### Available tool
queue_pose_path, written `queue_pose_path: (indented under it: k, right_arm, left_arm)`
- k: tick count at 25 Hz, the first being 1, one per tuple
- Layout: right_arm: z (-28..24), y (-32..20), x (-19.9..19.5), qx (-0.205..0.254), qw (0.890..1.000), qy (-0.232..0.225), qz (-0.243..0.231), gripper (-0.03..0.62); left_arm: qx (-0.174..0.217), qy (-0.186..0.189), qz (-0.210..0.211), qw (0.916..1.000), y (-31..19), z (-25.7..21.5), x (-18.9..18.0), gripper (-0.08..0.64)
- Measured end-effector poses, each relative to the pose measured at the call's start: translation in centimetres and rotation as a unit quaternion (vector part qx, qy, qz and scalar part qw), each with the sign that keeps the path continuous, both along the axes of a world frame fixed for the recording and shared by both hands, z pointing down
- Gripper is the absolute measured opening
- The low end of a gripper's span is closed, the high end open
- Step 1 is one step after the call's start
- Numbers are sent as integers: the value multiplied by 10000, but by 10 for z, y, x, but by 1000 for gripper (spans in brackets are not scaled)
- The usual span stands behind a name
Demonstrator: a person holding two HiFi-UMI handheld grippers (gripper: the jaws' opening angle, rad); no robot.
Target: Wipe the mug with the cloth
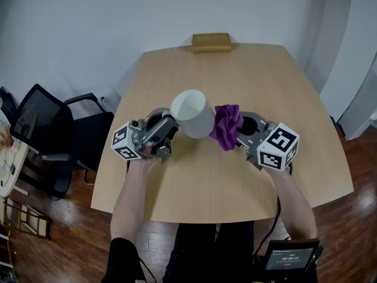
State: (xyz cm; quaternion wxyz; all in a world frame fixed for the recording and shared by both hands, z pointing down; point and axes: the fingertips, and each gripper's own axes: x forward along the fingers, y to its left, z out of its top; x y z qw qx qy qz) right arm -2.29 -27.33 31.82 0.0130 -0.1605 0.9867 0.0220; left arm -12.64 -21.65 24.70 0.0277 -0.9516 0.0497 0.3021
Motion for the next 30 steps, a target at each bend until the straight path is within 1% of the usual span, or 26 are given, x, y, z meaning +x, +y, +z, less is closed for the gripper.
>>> queue_pose_path:
  k: [1, 2, 3, 4, 5, 6, 7, 8, 9, 11, 14, 15, 20, 22, 23, 24, 25, 26, 27, 28, 29, 30]
  right_arm:
    - [-1, -5, 4, -170, 9998, -109, 64, 77]
    - [-9, -8, 10, -381, 9984, -409, 49, 77]
    - [-20, -9, 17, -604, 9946, -843, -51, 77]
    - [-33, -8, 25, -821, 9873, -1342, -231, 77]
    - [-45, -6, 32, -1023, 9765, -1839, -470, 77]
    - [-55, -2, 39, -1196, 9635, -2279, -739, 77]
    - [-63, 1, 44, -1338, 9502, -2628, -1002, 77]
    - [-67, 5, 47, -1460, 9388, -2870, -1225, 77]
    - [-68, 8, 47, -1577, 9301, -3008, -1398, 77]
    - [-64, 13, 40, -1831, 9194, -3076, -1628, 77]
    - [-51, 9, 31, -2229, 9120, -2991, -1707, 77]
    - [-45, 7, 28, -2359, 9124, -2900, -1666, 77]
    - [-6, -6, 9, -2865, 9272, -2082, -1220, 77]
    - [9, -11, 5, -2895, 9391, -1619, -899, 77]
    - [12, -13, 6, -2881, 9429, -1480, -771, 77]
    - [10, -15, 8, -2857, 9440, -1485, -724, 77]
    - [3, -16, 14, -2821, 9415, -1667, -791, 77]
    - [-10, -14, 22, -2784, 9337, -2021, -996, 77]
    - [-27, -9, 31, -2761, 9188, -2486, -1336, 77]
    - [-46, -1, 41, -2745, 8981, -2951, -1760, 77]
    - [-62, 9, 49, -2701, 8779, -3302, -2177, 77]
    - [-74, 18, 53, -2627, 8644, -3476, -2508, 77]
  left_arm:
    - [163, -151, -111, 9997, 2, 0, 3, 66]
    - [304, -297, -201, 9989, 5, 1, 7, 66]
    - [415, -414, -260, 9979, 6, 2, 11, 66]
    - [505, -505, -289, 9970, 8, 2, 14, 66]
    - [588, -585, -302, 9961, 11, 3, 18, 66]
    - [673, -674, -315, 9950, 13, 4, 23, 66]
    - [754, -779, -335, 9935, 16, 5, 28, 66]
    - [826, -895, -361, 9919, 18, 8, 32, 66]
    - [884, -1009, -386, 9902, 19, 12, 36, 66]
    - [960, -1184, -394, 9875, 20, 21, 40, 66]
    - [1075, -1197, -310, 9865, 26, 21, 43, 66]
    - [1109, -1179, -286, 9864, 28, 20, 42, 66]
    - [1269, -1192, -104, 9847, 37, 20, 35, 66]
    - [1357, -1173, 27, 9838, 43, 18, 35, 64]
    - [1398, -1169, 94, 9832, 47, 16, 35, 64]
    - [1435, -1187, 155, 9824, 50, 16, 35, 64]
    - [1470, -1236, 201, 9812, 52, 17, 37, 65]
    - [1500, -1313, 228, 9797, 54, 19, 39, 64]
    - [1527, -1408, 237, 9779, 55, 21, 41, 64]
    - [1556, -1513, 232, 9759, 55, 24, 43, 64]
    - [1590, -1621, 220, 9736, 56, 26, 46, 64]
    - [1631, -1727, 207, 9712, 57, 28, 49, 65]
